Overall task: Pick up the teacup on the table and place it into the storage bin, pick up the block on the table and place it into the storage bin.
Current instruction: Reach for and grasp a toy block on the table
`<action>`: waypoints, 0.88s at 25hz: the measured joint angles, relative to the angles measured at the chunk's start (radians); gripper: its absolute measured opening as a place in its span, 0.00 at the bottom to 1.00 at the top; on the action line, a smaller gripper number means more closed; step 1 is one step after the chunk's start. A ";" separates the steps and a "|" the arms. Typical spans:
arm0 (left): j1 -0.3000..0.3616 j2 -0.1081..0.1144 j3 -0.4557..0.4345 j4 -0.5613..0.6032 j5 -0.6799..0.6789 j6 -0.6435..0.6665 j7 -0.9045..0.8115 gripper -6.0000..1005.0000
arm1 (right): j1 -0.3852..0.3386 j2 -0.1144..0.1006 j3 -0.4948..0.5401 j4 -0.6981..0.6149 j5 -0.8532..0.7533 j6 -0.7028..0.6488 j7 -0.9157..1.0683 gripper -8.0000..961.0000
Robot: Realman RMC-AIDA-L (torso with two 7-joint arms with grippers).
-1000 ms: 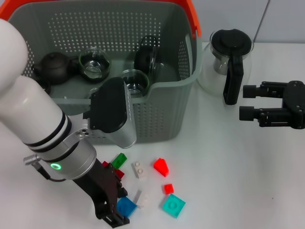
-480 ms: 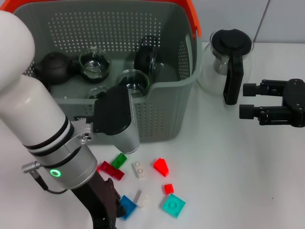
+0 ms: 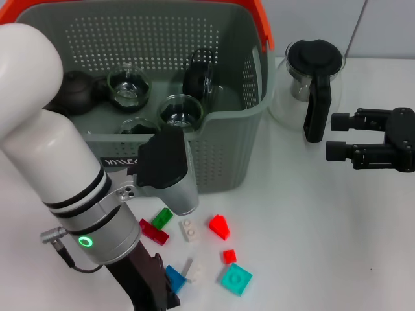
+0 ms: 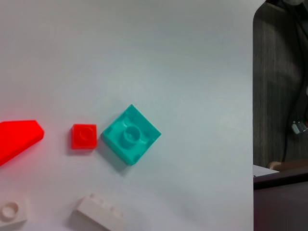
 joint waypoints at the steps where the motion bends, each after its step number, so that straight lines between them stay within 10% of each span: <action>1: -0.001 0.000 0.001 -0.004 -0.001 -0.003 0.000 0.63 | 0.000 0.000 0.000 0.000 0.000 0.000 0.000 0.86; 22: -0.004 0.003 0.037 -0.028 0.004 -0.076 -0.004 0.63 | -0.003 -0.001 0.000 0.001 0.000 0.001 0.000 0.86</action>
